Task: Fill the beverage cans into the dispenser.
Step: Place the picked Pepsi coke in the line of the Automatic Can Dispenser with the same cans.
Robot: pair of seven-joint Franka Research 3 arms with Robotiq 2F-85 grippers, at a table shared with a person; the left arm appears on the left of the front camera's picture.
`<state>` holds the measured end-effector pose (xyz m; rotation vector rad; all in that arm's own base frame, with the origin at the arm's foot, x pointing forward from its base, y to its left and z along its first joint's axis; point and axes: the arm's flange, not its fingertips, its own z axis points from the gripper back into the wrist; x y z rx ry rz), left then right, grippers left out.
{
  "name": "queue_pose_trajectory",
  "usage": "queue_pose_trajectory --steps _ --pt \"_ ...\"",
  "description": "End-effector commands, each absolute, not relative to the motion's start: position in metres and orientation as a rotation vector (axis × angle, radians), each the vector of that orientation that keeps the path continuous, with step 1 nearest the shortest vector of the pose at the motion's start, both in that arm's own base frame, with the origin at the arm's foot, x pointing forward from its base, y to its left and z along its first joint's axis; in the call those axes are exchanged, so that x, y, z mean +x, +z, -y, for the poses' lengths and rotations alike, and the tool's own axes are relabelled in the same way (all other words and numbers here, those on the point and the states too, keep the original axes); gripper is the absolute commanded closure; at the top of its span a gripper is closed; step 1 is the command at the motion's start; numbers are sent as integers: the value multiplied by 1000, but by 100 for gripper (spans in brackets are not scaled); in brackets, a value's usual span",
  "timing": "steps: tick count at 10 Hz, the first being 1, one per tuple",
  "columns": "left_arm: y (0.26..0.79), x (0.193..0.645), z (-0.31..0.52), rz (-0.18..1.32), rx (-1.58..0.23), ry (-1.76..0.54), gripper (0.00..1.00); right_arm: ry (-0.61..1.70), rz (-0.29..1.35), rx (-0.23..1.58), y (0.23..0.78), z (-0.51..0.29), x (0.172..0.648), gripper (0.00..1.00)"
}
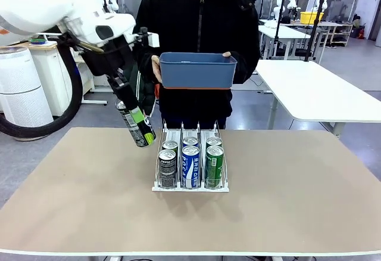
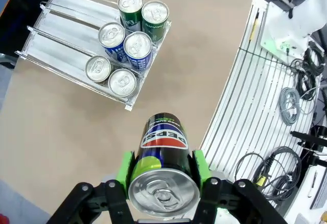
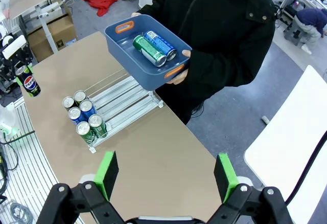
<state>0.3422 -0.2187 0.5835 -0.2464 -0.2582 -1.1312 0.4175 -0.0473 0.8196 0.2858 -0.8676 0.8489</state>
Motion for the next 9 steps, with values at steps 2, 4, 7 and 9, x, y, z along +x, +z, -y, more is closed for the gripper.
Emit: queue_pose_trajectory --steps 2,4,7,9 --pt "558 341 248 260 -175 -1169 42 846 871 284 819 47 418 0" --pt "540 336 257 246 -140 -1232 42 846 871 284 819 47 418 0" --pt "511 332 275 219 -154 -1316 42 846 871 284 819 47 418 0" --pt "493 337 284 228 -113 -1337 42 846 871 284 819 47 418 0"
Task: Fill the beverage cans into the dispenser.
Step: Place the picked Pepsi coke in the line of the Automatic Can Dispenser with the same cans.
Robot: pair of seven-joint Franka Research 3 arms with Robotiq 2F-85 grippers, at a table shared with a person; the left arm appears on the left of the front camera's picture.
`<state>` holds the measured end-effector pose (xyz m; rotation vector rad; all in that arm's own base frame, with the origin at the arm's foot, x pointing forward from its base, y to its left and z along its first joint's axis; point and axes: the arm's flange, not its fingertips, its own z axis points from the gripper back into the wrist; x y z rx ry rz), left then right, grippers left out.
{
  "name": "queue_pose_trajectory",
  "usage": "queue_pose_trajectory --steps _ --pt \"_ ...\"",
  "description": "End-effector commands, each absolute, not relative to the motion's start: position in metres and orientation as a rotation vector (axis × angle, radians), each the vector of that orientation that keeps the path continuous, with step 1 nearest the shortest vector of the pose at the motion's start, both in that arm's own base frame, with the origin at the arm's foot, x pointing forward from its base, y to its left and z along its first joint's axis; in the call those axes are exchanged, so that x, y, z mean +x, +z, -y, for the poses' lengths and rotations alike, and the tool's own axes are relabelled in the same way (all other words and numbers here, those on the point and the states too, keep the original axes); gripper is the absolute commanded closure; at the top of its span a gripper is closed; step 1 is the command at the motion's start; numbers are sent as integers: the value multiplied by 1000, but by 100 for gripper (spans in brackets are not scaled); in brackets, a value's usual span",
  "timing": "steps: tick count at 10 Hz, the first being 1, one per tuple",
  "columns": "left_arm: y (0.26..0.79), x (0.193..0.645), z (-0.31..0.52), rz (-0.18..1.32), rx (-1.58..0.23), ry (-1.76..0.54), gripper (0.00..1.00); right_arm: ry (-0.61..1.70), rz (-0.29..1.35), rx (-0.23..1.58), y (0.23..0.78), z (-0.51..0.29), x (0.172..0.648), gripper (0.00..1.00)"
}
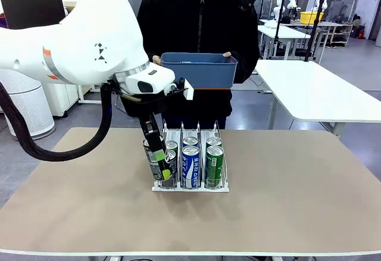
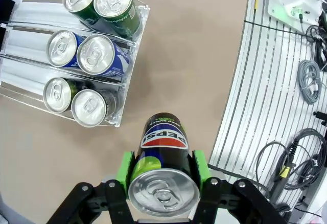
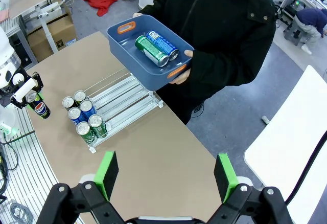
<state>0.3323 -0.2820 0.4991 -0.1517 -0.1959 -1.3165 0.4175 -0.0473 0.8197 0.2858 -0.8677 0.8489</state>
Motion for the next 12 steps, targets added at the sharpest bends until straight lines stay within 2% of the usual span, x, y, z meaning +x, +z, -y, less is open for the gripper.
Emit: queue_pose_trajectory --steps 1,6,8,12 --pt "487 338 284 232 -83 -1348 42 846 871 284 819 47 418 0" --pt "463 353 285 251 -80 -1363 42 846 871 284 819 47 418 0" --pt "466 350 287 216 -87 -1351 42 846 871 284 819 47 418 0" --pt "457 356 291 239 -70 -1352 42 846 871 284 819 47 418 0"
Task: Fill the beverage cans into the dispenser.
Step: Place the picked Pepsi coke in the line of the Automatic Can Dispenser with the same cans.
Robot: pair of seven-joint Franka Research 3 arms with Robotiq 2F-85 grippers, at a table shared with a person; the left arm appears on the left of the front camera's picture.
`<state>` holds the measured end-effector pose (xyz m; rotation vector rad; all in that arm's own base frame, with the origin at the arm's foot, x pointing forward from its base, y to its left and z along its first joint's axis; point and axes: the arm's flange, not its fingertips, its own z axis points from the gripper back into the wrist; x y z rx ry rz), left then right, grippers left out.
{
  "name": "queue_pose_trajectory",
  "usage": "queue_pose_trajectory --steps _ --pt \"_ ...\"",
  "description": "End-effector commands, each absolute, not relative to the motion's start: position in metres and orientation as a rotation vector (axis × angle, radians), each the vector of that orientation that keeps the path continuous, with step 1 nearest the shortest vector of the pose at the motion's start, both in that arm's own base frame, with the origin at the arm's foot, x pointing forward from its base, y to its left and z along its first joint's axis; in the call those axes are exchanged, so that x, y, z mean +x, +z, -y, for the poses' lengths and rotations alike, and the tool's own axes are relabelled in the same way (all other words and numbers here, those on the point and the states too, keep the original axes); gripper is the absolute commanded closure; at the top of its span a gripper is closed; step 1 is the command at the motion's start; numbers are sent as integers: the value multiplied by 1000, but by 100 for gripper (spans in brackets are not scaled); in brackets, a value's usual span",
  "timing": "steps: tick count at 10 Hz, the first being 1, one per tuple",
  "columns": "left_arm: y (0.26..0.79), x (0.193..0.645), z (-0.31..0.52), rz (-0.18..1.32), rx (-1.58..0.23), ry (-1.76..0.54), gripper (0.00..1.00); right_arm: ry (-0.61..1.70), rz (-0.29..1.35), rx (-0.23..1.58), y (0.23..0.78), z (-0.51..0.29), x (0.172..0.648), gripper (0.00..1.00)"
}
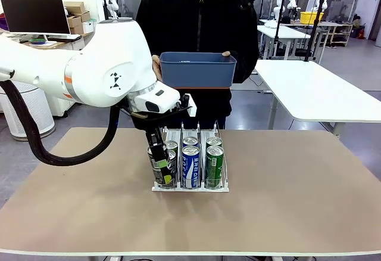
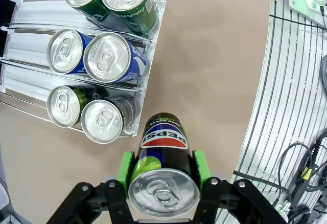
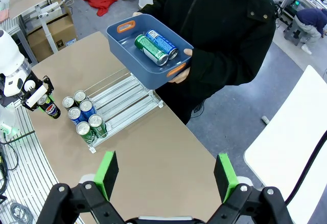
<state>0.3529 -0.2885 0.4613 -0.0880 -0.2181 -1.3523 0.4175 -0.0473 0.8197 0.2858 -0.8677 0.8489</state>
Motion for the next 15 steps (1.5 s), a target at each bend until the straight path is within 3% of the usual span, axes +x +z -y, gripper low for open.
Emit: queue_pose_trajectory --steps 1,8,15 --pt "451 361 296 255 -61 -1351 42 846 871 284 819 47 418 0" --pt "429 392 298 317 93 -1305 42 846 871 284 819 47 418 0" --pt "419 417 295 347 59 -1276 42 846 871 284 819 47 418 0"
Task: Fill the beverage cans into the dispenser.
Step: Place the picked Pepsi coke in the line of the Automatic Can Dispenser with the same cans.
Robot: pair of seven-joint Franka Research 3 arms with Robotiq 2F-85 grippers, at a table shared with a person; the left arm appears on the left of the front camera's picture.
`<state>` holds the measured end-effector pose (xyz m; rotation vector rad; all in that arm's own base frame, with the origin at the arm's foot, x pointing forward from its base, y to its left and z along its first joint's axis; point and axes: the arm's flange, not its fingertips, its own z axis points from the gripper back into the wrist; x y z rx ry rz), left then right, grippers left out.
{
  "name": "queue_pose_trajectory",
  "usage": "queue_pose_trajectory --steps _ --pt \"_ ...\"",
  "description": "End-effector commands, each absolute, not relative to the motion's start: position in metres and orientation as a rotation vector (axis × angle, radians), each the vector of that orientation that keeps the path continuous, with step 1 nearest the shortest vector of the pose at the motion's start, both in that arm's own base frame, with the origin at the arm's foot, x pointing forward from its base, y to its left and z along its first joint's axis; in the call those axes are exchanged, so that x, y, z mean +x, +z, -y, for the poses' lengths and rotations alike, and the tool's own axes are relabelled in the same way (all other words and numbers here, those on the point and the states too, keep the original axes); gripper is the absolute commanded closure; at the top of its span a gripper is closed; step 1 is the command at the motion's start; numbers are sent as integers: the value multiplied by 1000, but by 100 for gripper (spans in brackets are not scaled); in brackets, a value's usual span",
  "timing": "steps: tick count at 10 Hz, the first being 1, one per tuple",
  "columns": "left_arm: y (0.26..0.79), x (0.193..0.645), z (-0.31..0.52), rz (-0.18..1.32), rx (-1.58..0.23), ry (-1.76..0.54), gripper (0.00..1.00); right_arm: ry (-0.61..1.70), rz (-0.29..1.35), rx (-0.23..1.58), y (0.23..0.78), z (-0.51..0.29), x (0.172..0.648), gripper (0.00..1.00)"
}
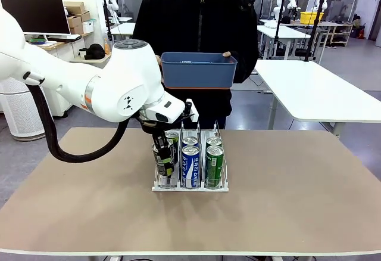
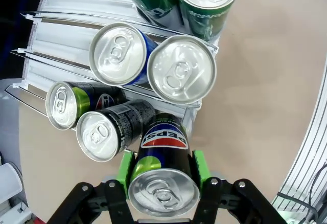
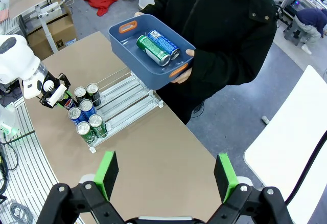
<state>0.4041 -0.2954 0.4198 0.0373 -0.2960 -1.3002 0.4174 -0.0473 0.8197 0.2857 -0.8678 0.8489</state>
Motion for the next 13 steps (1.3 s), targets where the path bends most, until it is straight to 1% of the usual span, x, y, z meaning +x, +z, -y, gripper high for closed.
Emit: queue_pose_trajectory --steps 1,4,8,9,10,13 --pt "414 418 296 323 40 -1281 42 846 871 284 819 47 418 0" --pt "401 413 301 234 -7 -1321 42 846 871 284 819 47 418 0" --pt "385 410 305 186 -75 -1325 42 846 871 284 819 47 418 0" --pt "386 410 299 158 -121 -1314 42 846 871 284 819 47 418 0" --pt "391 414 305 238 -11 -1318 42 846 871 284 819 47 418 0" --pt "391 414 305 238 -11 -1318 42 846 871 284 819 47 418 0"
